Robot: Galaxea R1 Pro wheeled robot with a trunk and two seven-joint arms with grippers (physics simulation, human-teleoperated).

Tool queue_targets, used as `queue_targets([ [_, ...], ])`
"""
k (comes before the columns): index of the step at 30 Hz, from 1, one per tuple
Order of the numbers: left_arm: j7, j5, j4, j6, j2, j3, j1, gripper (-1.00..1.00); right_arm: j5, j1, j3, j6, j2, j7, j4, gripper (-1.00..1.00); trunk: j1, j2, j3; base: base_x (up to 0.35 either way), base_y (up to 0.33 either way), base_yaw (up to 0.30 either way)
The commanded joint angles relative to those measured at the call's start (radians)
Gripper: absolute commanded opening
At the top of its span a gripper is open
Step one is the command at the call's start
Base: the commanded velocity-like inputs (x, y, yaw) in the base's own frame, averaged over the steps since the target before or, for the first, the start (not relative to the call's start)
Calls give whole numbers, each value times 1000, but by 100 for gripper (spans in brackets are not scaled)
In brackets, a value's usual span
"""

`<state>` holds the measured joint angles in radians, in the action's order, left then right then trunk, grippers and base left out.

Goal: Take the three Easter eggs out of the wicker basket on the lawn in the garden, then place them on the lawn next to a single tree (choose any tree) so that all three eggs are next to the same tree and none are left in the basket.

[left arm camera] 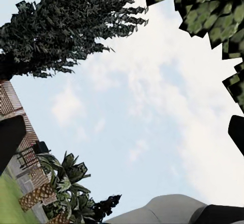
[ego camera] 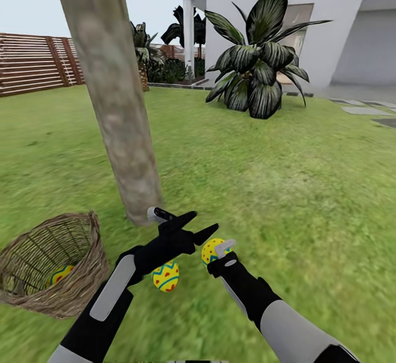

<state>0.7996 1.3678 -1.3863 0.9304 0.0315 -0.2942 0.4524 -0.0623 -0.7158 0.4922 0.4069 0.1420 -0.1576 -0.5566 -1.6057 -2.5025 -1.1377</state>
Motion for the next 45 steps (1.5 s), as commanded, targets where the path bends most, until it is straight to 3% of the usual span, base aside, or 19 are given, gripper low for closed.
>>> queue_targets([
  [1, 2, 2, 1, 4, 0, 0, 1, 100, -7, -1, 6, 6, -1, -8, -2, -100, 0, 0, -1, 0, 0, 281],
  [10, 1, 3, 0, 4, 1, -1, 1, 100, -7, -1, 6, 4, -1, -8, 10, -100, 0, 0, -1, 13, 0, 281],
  [19, 1, 2, 6, 4, 1, -1, 1, 100, -7, -1, 6, 3, 0, -8, 12, -100, 0, 0, -1, 262, 0, 280],
  [26, 1, 2, 3, 4, 1, -2, 1, 100, -10, -1, 5, -38, -4, -8, 13, -100, 0, 0, -1, 21, 0, 47],
  [35, -2, -2, 1, 4, 2, -8, 1, 100, -15, -1, 4, -40, -4, -9, 19, -100, -4, -2, -36, 0, 0, 0],
  [38, -3, -4, -1, 3, 2, -45, 1, 100, -2, -2, 4, -89, -2, -10, 82, -100, -5, -3, -47, 0, 0, 0],
  [40, -3, -4, -2, 2, 2, -51, 0, 100, -6, -9, 3, -151, -1, -10, 142, -100, -6, -4, -55, 0, 0, 0],
  [45, 1, -3, -7, 4, 2, -54, 1, 100, -9, -47, 3, -173, 4, -11, 215, -100, -8, -5, -74, 0, 0, 0],
])
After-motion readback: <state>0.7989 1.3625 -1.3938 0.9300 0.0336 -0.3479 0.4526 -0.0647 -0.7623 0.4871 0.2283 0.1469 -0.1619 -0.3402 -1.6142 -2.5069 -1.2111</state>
